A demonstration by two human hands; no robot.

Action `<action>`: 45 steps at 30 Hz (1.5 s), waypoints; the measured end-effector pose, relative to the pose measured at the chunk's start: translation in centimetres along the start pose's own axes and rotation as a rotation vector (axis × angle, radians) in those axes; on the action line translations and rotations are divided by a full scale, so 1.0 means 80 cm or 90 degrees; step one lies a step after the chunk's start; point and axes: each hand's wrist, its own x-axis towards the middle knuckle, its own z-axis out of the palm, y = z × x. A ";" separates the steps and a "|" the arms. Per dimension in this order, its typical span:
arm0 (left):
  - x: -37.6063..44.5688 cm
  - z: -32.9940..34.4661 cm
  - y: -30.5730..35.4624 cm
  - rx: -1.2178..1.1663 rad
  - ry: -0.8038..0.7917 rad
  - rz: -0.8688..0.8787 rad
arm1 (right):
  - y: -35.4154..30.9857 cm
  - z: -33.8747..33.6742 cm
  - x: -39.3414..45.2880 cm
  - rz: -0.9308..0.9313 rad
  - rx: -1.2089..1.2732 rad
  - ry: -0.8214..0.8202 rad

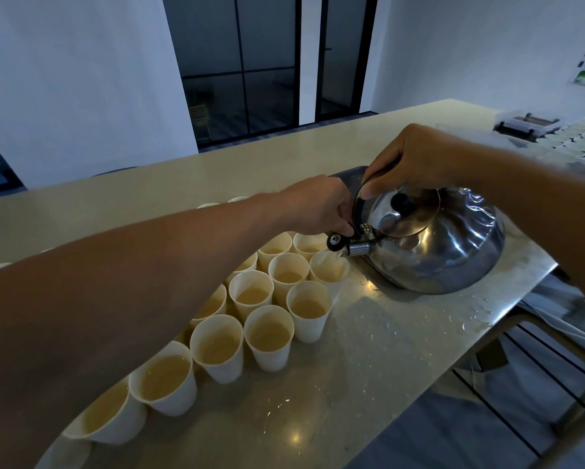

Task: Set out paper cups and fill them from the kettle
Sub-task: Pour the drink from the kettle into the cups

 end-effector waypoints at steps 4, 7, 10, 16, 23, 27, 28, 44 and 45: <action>-0.001 0.000 0.002 0.004 -0.002 0.001 | 0.000 0.001 0.001 -0.004 -0.001 -0.007; -0.002 0.001 0.004 0.013 -0.005 0.003 | 0.001 0.002 0.002 -0.007 -0.009 -0.014; -0.004 0.000 0.005 0.021 -0.007 0.008 | 0.002 0.001 0.001 -0.001 0.002 -0.016; -0.005 0.001 0.005 0.036 -0.007 0.002 | 0.011 0.005 -0.002 0.012 0.035 -0.006; 0.007 0.000 0.009 0.036 0.038 -0.017 | 0.050 0.008 -0.014 0.051 0.155 0.112; 0.022 0.001 0.019 0.015 0.114 -0.017 | 0.077 0.005 -0.017 0.138 0.198 0.192; 0.027 0.003 0.021 0.010 0.124 -0.017 | 0.084 0.007 -0.018 0.155 0.204 0.207; 0.090 0.078 0.043 -0.041 -0.041 -0.111 | 0.168 0.073 -0.035 0.241 0.268 0.377; 0.094 0.080 0.041 -0.051 -0.047 -0.116 | 0.170 0.077 -0.035 0.244 0.276 0.388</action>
